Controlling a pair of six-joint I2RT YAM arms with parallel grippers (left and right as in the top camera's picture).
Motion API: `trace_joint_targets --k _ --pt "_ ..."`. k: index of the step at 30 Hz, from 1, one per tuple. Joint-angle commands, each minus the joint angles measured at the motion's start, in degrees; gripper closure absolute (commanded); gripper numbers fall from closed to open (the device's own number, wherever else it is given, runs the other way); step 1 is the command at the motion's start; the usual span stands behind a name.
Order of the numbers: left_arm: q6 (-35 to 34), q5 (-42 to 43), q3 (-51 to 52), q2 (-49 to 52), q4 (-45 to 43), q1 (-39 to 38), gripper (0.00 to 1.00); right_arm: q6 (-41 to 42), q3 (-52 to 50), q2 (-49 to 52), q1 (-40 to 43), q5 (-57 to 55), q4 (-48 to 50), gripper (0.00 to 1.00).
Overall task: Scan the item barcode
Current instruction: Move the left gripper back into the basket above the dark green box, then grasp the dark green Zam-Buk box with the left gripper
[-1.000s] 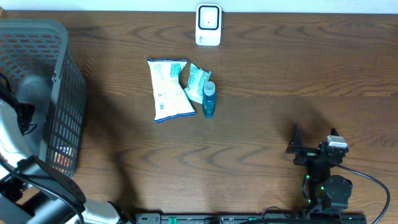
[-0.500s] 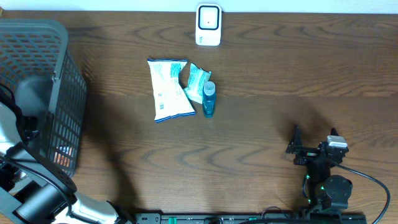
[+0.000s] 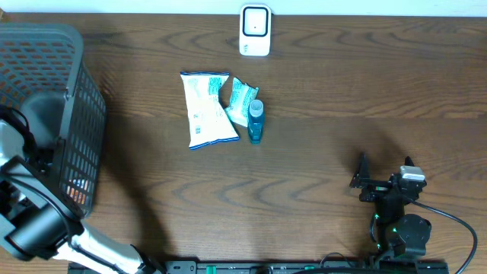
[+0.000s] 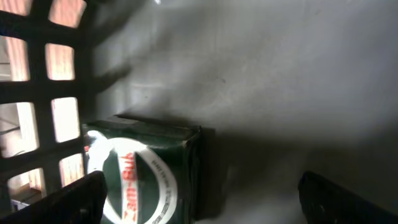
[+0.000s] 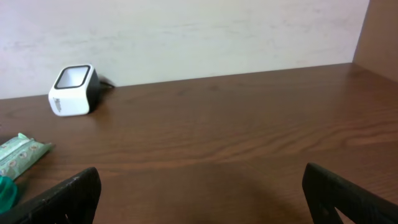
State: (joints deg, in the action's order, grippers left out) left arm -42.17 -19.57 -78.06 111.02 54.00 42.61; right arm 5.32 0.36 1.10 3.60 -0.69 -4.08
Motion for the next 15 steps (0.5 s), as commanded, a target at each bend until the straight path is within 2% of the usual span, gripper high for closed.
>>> trace_joint_targets --k 1,6,10,15 --pt "0.13 -0.85 1.16 2.45 0.28 0.13 0.02 -0.68 -0.04 -0.07 -0.26 0.44 -0.33 0.01" --pt "0.15 -0.87 1.16 4.98 0.17 0.13 0.03 -0.68 -0.04 -0.07 -0.26 0.44 -0.33 0.01" --pt "0.15 -0.87 1.20 5.79 0.20 0.13 0.30 -0.70 -0.04 -0.07 -0.26 0.44 -0.33 0.01" --pt "0.55 -0.92 1.20 5.79 0.72 0.24 0.31 -0.68 -0.04 -0.07 -0.26 0.44 -0.33 0.01"
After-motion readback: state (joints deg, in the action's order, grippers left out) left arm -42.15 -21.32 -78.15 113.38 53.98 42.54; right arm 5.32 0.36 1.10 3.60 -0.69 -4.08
